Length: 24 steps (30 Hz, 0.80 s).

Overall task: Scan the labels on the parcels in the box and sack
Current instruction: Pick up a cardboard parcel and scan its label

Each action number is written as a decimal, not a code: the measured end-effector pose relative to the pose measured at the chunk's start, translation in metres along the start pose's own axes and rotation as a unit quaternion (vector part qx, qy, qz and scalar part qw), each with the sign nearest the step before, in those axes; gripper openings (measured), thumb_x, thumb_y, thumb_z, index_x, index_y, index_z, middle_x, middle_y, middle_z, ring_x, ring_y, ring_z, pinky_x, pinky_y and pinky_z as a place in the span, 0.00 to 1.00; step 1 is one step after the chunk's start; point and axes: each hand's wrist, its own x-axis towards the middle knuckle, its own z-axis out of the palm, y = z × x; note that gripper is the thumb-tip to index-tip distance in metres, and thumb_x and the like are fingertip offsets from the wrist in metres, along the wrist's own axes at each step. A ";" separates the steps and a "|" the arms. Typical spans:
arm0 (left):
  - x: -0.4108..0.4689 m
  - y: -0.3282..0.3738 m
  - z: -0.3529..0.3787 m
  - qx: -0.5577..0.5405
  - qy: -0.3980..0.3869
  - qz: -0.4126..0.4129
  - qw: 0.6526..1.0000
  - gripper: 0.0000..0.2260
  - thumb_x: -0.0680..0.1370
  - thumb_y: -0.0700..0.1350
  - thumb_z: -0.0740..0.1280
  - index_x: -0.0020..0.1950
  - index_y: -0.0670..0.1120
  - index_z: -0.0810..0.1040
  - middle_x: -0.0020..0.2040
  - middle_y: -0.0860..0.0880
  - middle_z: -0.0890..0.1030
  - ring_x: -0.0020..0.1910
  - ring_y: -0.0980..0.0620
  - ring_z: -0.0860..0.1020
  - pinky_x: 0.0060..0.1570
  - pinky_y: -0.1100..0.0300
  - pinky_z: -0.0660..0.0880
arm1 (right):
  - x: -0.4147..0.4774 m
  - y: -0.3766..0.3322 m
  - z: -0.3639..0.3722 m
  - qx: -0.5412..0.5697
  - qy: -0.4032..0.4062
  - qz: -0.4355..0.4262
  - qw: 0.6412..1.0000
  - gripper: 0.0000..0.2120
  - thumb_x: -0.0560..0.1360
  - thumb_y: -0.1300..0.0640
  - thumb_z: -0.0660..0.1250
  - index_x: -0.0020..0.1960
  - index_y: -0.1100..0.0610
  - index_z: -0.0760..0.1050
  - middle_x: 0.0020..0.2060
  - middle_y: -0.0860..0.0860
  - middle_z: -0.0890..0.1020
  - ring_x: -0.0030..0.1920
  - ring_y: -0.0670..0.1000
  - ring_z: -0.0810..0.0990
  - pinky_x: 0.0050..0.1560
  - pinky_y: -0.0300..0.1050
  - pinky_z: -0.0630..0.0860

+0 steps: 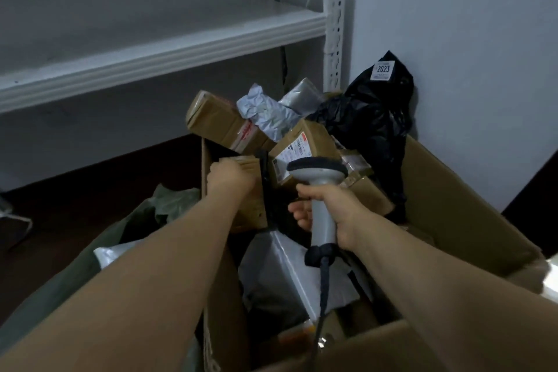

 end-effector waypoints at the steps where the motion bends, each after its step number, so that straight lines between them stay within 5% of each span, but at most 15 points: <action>1: 0.014 0.004 0.008 0.012 0.003 -0.008 1.000 0.24 0.76 0.55 0.64 0.66 0.41 0.72 0.63 0.40 0.74 0.61 0.41 0.72 0.59 0.52 0.72 | 0.012 0.000 0.000 -0.004 -0.014 0.007 1.000 0.09 0.75 0.58 0.68 0.41 0.65 0.76 0.30 0.56 0.81 0.27 0.49 0.77 0.27 0.38 0.76; 8: 0.067 0.019 0.045 0.071 0.024 -0.161 0.984 0.55 0.66 0.70 0.68 0.77 0.39 0.47 0.74 0.37 0.57 0.73 0.40 0.59 0.69 0.49 0.61 | 0.067 0.002 0.000 -0.028 -0.050 0.022 0.998 0.09 0.74 0.57 0.68 0.45 0.64 0.75 0.32 0.57 0.81 0.24 0.48 0.78 0.24 0.36 0.73; 13: 0.058 0.011 0.050 0.077 0.053 -0.130 0.987 0.52 0.67 0.66 0.70 0.75 0.36 0.51 0.71 0.37 0.60 0.70 0.40 0.60 0.65 0.51 0.63 | 0.069 0.008 -0.003 -0.041 -0.051 0.022 0.998 0.08 0.75 0.58 0.68 0.45 0.64 0.75 0.31 0.57 0.81 0.25 0.48 0.77 0.23 0.36 0.73; 18: 0.021 -0.006 0.018 -0.075 0.046 -0.108 0.990 0.57 0.66 0.58 0.76 0.77 0.39 0.41 0.76 0.38 0.52 0.75 0.39 0.53 0.72 0.49 0.56 | 0.033 -0.004 0.002 -0.033 -0.038 0.005 0.999 0.09 0.75 0.57 0.68 0.41 0.63 0.77 0.30 0.55 0.80 0.27 0.48 0.76 0.25 0.37 0.74; 24: -0.048 -0.014 -0.060 -0.139 0.035 0.041 0.989 0.53 0.65 0.50 0.78 0.77 0.40 0.45 0.74 0.41 0.54 0.73 0.41 0.56 0.69 0.51 0.60 | -0.050 -0.014 0.042 -0.095 -0.053 -0.062 0.992 0.01 0.74 0.62 0.70 0.44 0.59 0.78 0.29 0.54 0.80 0.26 0.49 0.77 0.26 0.39 0.73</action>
